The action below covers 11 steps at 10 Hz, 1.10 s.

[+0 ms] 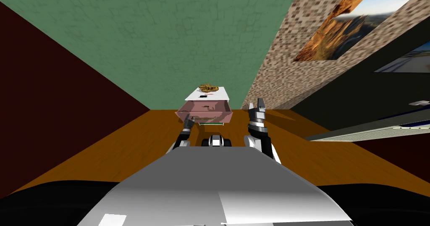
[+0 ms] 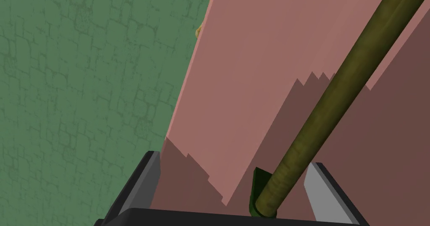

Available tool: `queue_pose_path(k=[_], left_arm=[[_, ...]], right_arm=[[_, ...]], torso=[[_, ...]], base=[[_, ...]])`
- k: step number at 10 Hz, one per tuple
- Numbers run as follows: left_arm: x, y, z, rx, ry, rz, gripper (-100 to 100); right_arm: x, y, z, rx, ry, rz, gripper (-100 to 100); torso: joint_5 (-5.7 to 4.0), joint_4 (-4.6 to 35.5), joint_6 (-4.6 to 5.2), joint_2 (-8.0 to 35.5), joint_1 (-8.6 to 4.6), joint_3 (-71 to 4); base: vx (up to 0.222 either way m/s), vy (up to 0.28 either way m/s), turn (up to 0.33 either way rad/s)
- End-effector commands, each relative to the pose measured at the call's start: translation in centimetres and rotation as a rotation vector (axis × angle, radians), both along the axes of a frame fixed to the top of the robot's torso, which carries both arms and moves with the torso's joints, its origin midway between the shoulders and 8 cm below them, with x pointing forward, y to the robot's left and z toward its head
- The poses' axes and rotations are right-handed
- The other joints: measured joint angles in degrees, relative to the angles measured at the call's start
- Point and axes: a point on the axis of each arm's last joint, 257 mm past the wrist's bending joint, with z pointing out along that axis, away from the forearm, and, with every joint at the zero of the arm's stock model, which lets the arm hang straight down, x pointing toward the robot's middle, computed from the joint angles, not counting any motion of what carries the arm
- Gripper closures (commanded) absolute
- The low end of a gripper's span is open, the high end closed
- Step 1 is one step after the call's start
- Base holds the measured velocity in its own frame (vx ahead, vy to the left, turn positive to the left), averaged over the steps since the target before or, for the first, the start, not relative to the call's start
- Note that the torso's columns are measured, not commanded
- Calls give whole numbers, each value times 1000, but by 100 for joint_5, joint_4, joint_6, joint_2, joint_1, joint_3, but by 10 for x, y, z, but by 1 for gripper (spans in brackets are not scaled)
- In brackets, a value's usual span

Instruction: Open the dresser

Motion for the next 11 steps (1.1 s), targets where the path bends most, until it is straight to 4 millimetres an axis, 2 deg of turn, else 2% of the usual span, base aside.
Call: queue_pose_path(k=[1,4,5,6,11], left_arm=[[2,5,16,0,-1,-7,-100],[2,8,33,1,-1,-17,-100],[1,8,24,1,11,-13,-100],[1,9,23,1,16,-13,0],[0,9,19,1,26,-11,0]], right_arm=[[0,0,0,0,0,0,0],[0,0,0,0,0,0,0],[0,0,0,0,0,0,0],[0,0,0,0,0,0,0],[0,0,0,0,0,0,0]], torso=[[2,4,-2,20,3,13],[-3,12,-5,30,-2,17],[-14,26,-6,39,-9,19],[-9,19,-2,38,-8,22],[0,5,-2,19,-2,12]], base=[[14,-26,30],[0,-27,23],[3,-9,9],[0,0,0],[0,0,0]])
